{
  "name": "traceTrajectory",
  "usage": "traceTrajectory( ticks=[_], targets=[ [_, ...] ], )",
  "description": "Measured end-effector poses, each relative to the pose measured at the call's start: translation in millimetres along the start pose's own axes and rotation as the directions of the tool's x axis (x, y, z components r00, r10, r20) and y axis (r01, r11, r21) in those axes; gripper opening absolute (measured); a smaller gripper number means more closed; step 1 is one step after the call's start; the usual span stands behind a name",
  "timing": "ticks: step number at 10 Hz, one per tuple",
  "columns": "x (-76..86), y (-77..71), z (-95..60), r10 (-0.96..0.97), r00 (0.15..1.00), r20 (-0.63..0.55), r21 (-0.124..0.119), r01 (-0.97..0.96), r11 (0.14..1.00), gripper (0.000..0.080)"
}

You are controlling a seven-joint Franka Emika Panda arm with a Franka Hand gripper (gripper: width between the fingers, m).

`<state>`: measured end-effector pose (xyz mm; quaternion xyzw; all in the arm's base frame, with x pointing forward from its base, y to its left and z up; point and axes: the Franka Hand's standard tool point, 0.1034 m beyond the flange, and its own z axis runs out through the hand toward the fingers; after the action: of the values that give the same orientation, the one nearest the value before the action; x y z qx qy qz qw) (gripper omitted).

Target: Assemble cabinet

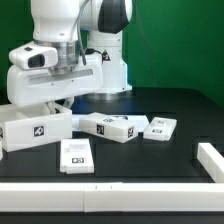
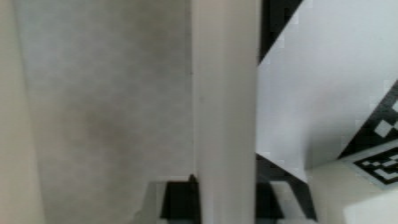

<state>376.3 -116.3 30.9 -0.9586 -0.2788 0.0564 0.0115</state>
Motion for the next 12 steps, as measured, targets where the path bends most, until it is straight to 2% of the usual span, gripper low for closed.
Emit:
traceTrajectory(
  ticks=[8, 10, 12],
  targets=[
    [0.0, 0.0, 0.0, 0.0, 1.0, 0.0, 0.0, 0.0, 1.0, 0.009],
    [7.5, 11.9, -8.6, 0.011, 1.0, -0.001, -0.001, -0.011, 1.0, 0.009],
    [1.7, 18.9, -22.8, 0.156, 0.987, -0.024, -0.016, -0.156, 0.988, 0.0091]
  ],
)
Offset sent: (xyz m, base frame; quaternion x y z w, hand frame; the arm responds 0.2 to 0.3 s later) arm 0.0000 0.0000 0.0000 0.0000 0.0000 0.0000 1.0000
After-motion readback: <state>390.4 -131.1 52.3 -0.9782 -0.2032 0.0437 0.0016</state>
